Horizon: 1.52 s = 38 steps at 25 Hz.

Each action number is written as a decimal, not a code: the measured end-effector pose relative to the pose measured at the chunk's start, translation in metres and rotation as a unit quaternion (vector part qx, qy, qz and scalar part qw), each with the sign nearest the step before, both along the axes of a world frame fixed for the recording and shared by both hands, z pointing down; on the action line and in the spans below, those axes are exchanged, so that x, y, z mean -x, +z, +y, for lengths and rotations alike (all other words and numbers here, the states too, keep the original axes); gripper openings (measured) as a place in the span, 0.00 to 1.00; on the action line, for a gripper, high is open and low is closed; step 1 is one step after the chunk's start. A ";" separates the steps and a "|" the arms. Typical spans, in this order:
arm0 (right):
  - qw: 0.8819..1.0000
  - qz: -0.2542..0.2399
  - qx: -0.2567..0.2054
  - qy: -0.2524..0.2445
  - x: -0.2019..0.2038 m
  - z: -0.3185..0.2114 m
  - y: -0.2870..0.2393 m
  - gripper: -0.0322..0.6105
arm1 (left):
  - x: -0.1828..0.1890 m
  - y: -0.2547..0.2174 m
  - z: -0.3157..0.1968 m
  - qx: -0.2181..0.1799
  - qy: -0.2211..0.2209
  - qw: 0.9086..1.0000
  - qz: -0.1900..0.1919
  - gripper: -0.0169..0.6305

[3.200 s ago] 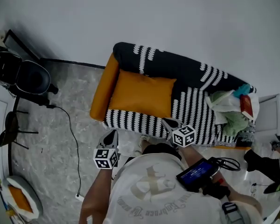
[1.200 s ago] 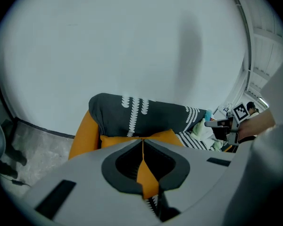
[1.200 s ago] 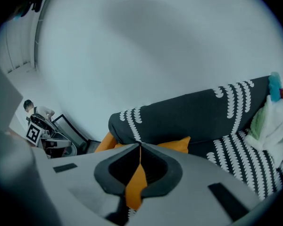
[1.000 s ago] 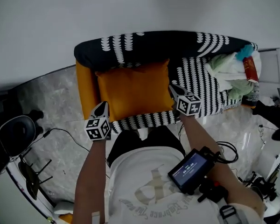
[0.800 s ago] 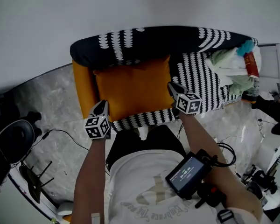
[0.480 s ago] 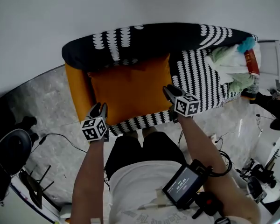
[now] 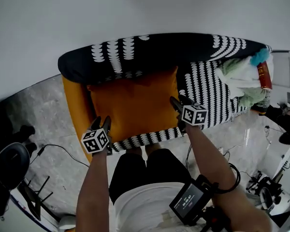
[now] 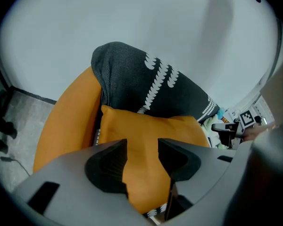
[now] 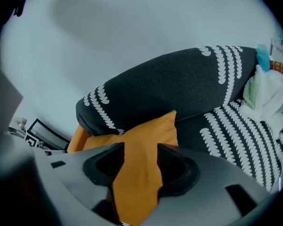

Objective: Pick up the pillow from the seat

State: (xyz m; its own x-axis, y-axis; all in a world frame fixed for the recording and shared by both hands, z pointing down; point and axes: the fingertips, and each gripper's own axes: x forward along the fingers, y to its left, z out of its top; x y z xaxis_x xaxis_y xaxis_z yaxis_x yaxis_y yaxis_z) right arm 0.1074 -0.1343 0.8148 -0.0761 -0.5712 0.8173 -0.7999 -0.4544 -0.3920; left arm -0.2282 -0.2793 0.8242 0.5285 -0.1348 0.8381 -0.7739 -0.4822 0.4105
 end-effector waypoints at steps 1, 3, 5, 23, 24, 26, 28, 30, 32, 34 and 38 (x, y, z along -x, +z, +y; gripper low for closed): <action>1.000 -0.003 0.002 0.001 -0.003 -0.001 0.005 0.40 | -0.003 0.003 -0.003 0.000 -0.003 1.000 0.001 0.35; 1.000 -0.010 0.002 0.000 -0.008 -0.005 0.013 0.40 | -0.008 0.010 -0.009 -0.003 0.001 1.000 -0.001 0.35; 1.000 -0.021 0.000 -0.001 -0.010 -0.009 0.020 0.41 | -0.011 0.017 -0.015 -0.007 0.008 1.000 -0.005 0.37; 0.995 -0.037 0.077 -0.042 -0.023 -0.027 0.076 0.56 | -0.010 0.090 -0.038 0.069 -0.069 0.995 -0.024 0.58; 0.995 -0.039 0.079 -0.047 -0.021 -0.029 0.078 0.53 | -0.010 0.092 -0.037 0.071 -0.066 0.995 -0.022 0.57; 0.994 -0.042 0.078 -0.061 -0.015 -0.030 0.078 0.49 | -0.008 0.094 -0.034 0.075 -0.049 0.996 -0.022 0.49; 0.994 -0.038 0.073 -0.077 -0.009 -0.027 0.078 0.43 | -0.008 0.092 -0.029 0.075 -0.027 0.997 -0.026 0.38; 0.993 -0.030 0.069 -0.091 -0.005 -0.023 0.076 0.37 | -0.011 0.088 -0.023 0.071 -0.014 0.997 -0.031 0.28; 0.992 -0.026 0.066 -0.100 -0.002 -0.019 0.074 0.32 | -0.011 0.086 -0.016 0.067 -0.011 0.997 -0.036 0.22; 0.992 -0.024 0.065 -0.109 0.002 -0.015 0.071 0.28 | -0.010 0.080 -0.010 0.060 -0.010 0.997 -0.040 0.18; 0.990 -0.023 0.067 -0.124 0.006 -0.010 0.064 0.23 | -0.009 0.064 -0.004 0.044 -0.007 0.998 -0.042 0.14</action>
